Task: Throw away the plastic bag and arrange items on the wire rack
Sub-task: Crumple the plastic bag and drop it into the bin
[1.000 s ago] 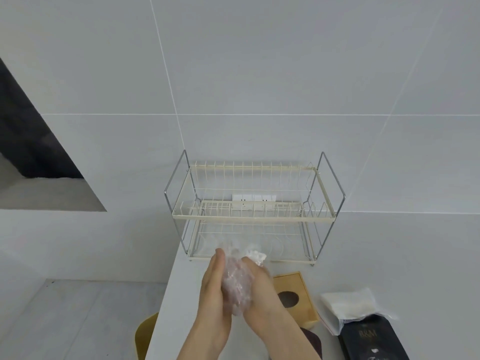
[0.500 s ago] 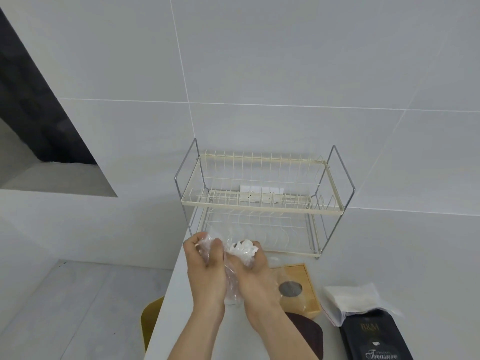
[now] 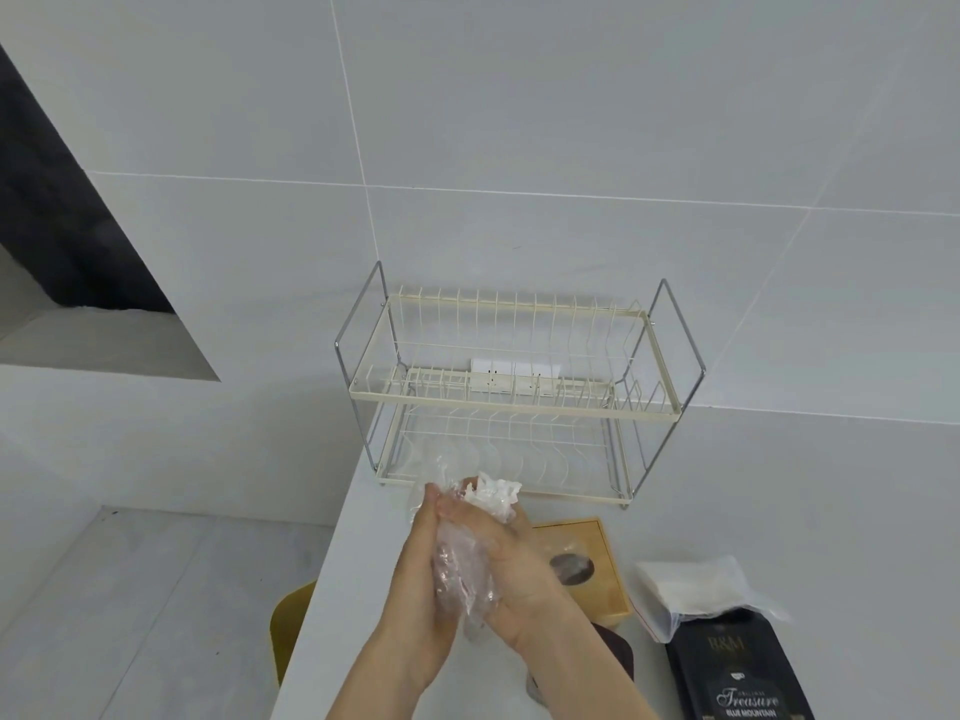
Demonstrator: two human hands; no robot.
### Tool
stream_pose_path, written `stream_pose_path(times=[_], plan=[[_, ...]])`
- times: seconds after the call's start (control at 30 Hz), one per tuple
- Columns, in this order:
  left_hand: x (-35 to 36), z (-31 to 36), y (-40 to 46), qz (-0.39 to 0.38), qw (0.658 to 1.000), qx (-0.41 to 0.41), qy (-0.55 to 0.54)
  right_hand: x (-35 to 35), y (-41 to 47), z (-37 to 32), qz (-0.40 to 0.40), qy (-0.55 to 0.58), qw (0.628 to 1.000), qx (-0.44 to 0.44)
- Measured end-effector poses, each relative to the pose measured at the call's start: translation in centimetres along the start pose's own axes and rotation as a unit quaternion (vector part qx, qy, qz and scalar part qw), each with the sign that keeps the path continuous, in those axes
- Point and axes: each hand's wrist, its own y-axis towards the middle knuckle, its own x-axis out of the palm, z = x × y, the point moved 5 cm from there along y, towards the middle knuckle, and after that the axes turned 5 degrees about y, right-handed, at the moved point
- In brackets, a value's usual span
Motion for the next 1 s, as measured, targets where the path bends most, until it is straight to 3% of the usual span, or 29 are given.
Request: stream_pose_path(times=[0.13,0.3,0.37,0.43,0.5,0.57,0.67,0.7,0.73,0.83,0.9,1.0], plan=[[-1.1,1.2,1.1,0.113,0.975,0.089,0.172,0.1,0.4,-1.8,0.049,-0.196,0.975,-0.093],[-1.8,3.3,1.1,0.159,0.953,0.16,0.202,0.3,1.7,-2.0,0.115,-0.365,0.904,-0.191],[-1.6,3.5,1.0,0.15,0.96,0.162,0.173,0.0,2.5,-1.3,0.101,-0.327,0.928,-0.149],[-1.8,3.7,1.3,0.144,0.967,0.151,0.147,0.2,2.9,-0.2,0.026,-0.222,0.973,-0.062],[-2.4,3.9,1.8,0.147,0.965,0.161,0.148,0.6,3.1,0.5,-0.024,-0.169,0.985,-0.017],[-2.9,4.9,1.9,0.175,0.93,0.216,0.24,1.1,3.3,0.8,-0.004,-0.156,0.988,-0.015],[-3.5,6.7,1.8,0.226,0.811,0.307,0.443,2.1,3.8,1.5,0.046,-0.143,0.988,-0.024],[-4.2,7.1,2.0,0.23,0.792,0.31,0.473,2.5,4.1,1.7,0.053,-0.143,0.988,-0.026],[-4.9,7.4,2.3,0.211,0.816,0.283,0.458,3.0,4.4,2.0,0.059,-0.144,0.988,-0.023],[-6.8,6.8,2.1,0.107,0.942,0.151,0.281,5.0,5.6,3.1,0.05,-0.142,0.989,-0.009],[-8.1,7.1,1.3,0.074,0.954,0.148,0.249,6.6,6.5,4.5,0.032,-0.118,0.992,0.029],[-12.0,8.2,1.6,0.096,0.949,0.159,0.253,9.0,8.5,6.9,-0.005,-0.102,0.989,0.106]])
